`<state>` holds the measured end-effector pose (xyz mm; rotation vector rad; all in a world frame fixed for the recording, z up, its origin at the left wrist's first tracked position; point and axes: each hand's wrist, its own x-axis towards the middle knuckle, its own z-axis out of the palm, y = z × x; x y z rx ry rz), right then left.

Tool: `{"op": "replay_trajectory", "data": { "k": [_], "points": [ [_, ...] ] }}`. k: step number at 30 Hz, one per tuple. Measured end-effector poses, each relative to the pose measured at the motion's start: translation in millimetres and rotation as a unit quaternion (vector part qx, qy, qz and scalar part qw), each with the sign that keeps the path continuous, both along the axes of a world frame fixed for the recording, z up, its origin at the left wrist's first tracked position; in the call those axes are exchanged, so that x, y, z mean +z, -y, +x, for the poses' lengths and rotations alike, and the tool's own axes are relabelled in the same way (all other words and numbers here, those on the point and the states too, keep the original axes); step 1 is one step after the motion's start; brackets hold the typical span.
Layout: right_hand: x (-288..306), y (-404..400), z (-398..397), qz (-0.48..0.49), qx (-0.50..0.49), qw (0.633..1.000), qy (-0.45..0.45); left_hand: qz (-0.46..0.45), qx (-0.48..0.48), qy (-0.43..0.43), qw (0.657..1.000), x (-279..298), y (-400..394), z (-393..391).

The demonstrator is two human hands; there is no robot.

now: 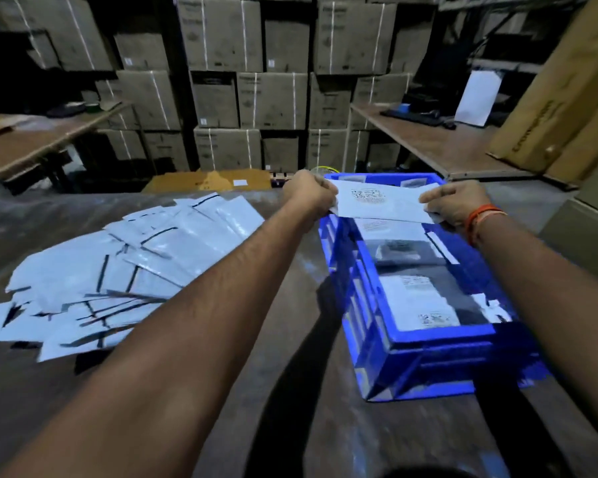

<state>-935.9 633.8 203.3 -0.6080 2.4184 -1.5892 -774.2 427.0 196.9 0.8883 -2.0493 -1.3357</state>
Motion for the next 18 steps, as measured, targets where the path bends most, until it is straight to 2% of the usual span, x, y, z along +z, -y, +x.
{"op": "replay_trajectory", "data": {
  "k": [5, 7, 10, 12, 18],
  "points": [
    [-29.3, -18.6, -93.6, 0.050, -0.038, 0.998, -0.019, -0.014, 0.018, 0.069, 0.997, -25.1, -17.7, -92.6],
    [-41.4, -14.5, -119.4, 0.077, -0.035, 0.996, -0.032, -0.051, 0.034, 0.112, 0.992, -32.4, -20.0, -116.5],
    [-58.7, 0.3, -148.8, 0.090, -0.028, 0.995, -0.038, -0.161, 0.077, 0.215, 0.960, -35.6, -32.3, -141.4],
    [-68.4, 17.4, -165.4, 0.109, -0.021, 0.992, -0.060, -0.208, 0.086, 0.249, 0.942, -36.8, -34.9, -156.6],
    [-90.4, 58.4, -185.9, 0.154, -0.021, 0.983, -0.093, -0.270, 0.087, 0.344, 0.895, -47.8, -31.1, -188.9]
  ]
}}
